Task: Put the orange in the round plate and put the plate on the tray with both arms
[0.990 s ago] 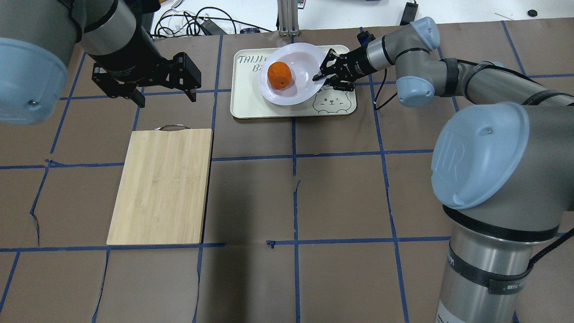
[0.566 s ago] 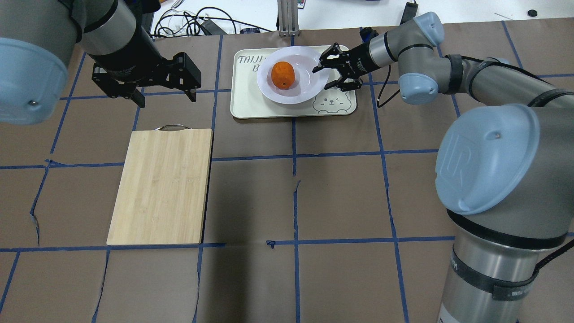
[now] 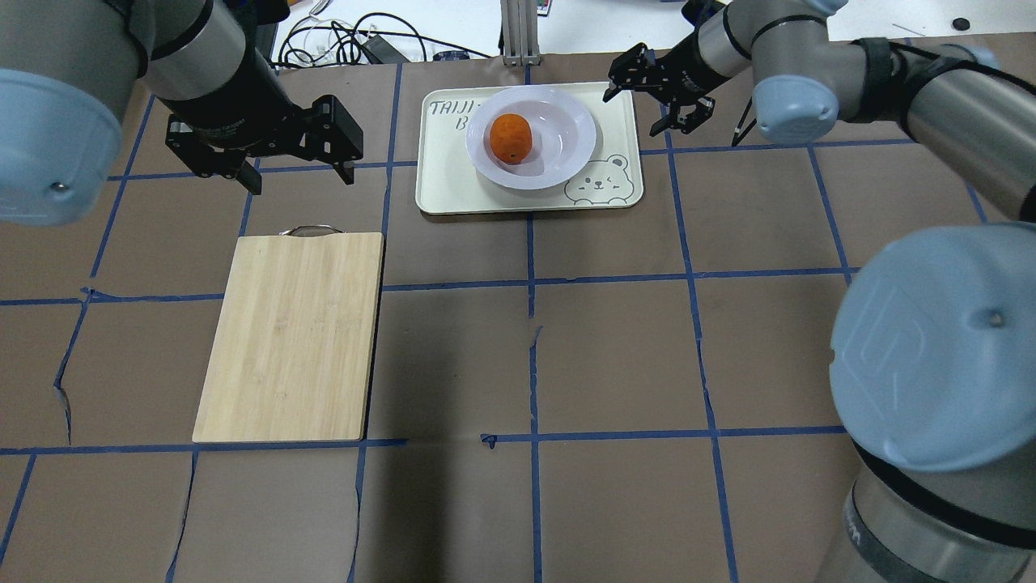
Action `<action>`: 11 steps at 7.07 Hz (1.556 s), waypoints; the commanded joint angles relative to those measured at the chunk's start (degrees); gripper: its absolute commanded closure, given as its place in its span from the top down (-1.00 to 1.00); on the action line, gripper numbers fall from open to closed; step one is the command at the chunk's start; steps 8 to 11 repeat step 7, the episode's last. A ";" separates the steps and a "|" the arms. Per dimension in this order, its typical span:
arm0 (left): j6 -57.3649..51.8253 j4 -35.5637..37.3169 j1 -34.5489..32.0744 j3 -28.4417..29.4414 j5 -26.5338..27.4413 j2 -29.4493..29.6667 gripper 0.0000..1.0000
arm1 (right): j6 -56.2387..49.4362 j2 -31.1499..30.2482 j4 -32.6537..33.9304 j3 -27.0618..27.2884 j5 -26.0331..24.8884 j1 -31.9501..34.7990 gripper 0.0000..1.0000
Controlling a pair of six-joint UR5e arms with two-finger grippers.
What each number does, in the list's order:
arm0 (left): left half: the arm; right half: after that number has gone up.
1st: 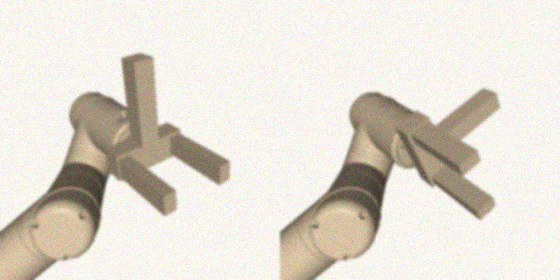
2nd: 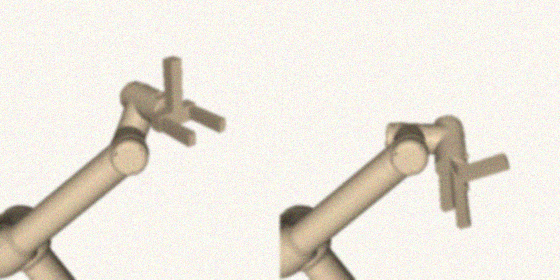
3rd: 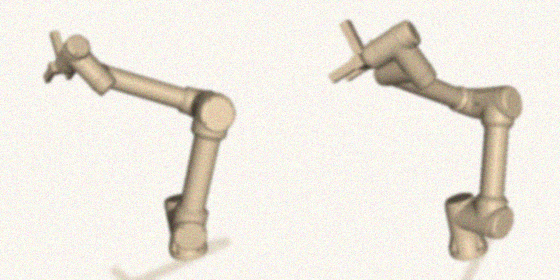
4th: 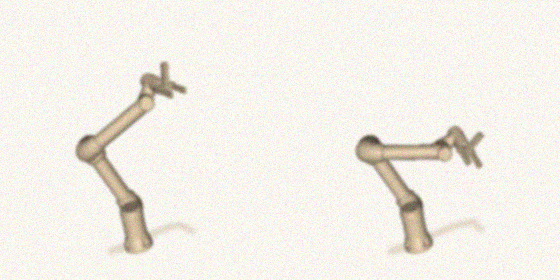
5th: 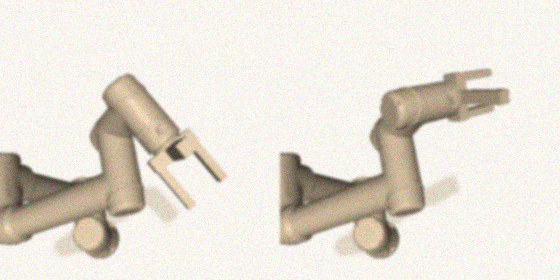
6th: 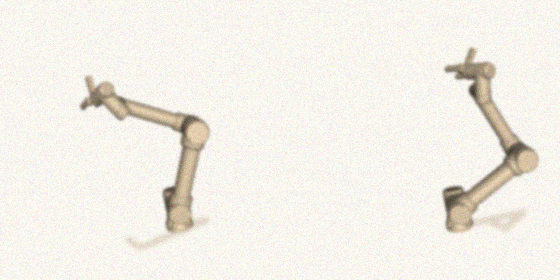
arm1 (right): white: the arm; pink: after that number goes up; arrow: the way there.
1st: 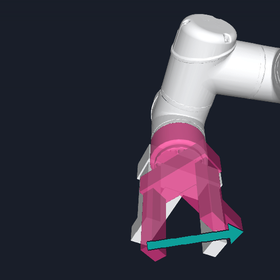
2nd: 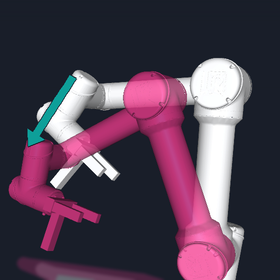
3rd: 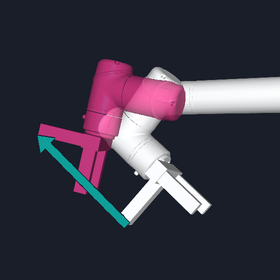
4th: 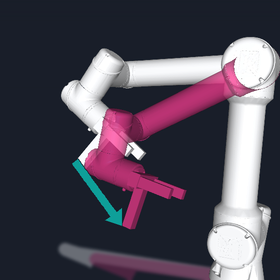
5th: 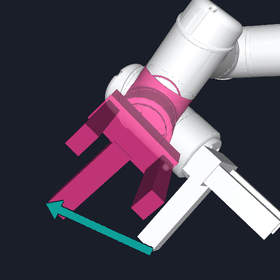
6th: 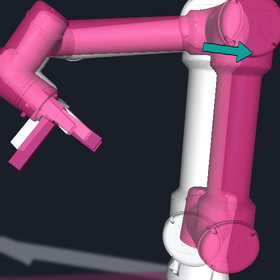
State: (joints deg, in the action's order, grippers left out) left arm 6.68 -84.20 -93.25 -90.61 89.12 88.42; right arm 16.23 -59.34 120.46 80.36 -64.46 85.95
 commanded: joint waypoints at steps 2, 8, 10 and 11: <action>0.00 0.00 0.00 0.00 0.00 0.00 1.00 | -3.75 -17.96 -24.87 -0.03 -24.24 5.52 1.00; 0.00 0.00 0.00 0.00 0.00 0.00 1.00 | -6.13 -23.71 -33.71 -0.82 -28.71 6.24 1.00; 0.00 0.00 0.00 0.00 0.00 0.00 1.00 | -6.13 -23.71 -33.71 -0.82 -28.71 6.24 1.00; 0.00 0.00 0.00 0.00 0.00 0.00 1.00 | -6.13 -23.71 -33.71 -0.82 -28.71 6.24 1.00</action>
